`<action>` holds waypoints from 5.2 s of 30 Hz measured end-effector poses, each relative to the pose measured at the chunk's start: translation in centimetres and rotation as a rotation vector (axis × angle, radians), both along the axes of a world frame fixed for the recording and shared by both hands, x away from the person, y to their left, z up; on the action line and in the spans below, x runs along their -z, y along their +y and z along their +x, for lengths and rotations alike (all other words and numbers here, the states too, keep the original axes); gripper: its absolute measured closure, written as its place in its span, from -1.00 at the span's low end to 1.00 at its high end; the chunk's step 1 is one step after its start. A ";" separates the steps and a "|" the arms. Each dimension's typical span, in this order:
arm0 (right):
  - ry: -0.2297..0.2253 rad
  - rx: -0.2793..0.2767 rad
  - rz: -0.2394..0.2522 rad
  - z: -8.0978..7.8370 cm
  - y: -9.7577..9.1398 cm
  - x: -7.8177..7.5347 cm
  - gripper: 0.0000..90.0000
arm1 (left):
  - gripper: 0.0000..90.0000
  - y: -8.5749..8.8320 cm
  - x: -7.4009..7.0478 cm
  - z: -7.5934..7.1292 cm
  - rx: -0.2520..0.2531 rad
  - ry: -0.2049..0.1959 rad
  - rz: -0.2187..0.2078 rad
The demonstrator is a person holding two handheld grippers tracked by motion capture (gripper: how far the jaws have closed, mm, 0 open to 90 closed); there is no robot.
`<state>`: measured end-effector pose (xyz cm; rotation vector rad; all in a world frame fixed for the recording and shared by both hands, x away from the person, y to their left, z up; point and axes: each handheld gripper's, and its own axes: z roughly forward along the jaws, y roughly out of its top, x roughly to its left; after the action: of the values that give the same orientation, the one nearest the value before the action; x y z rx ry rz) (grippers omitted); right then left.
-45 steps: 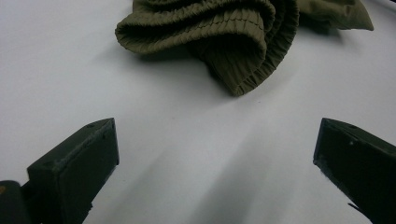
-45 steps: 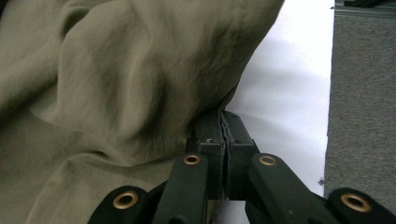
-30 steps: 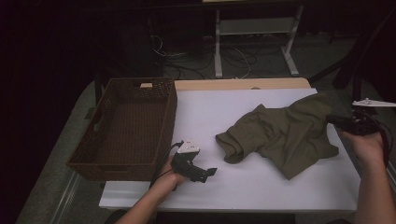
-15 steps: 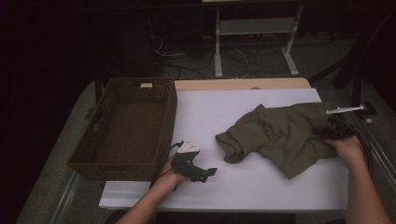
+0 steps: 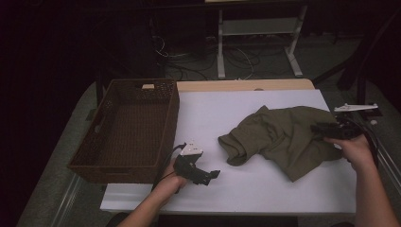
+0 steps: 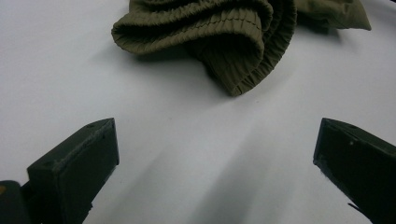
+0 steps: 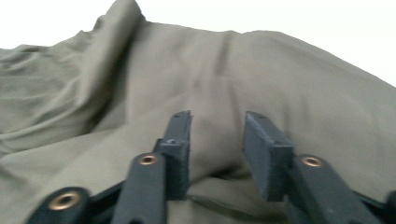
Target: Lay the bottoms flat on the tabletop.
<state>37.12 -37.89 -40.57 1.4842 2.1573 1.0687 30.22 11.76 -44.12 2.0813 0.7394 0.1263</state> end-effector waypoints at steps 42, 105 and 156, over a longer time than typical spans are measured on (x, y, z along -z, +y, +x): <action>-0.001 -0.492 0.024 -8.0 15.0 1.8 -0.13 | -0.45 -1.8 -0.5 0.1 0.025 -0.011 0.002; -0.028 -0.544 0.046 -8.2 15.7 1.6 -0.16 | 0.93 -5.7 -1.7 11.5 -0.119 -0.222 0.136; -0.041 -0.380 0.046 -6.3 9.9 1.7 -0.43 | -0.48 -1.0 -2.4 3.9 0.011 -0.009 -0.002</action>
<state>30.77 -28.00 -42.30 1.0805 2.4601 1.2629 34.15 10.78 -41.70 2.0807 0.7226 0.1288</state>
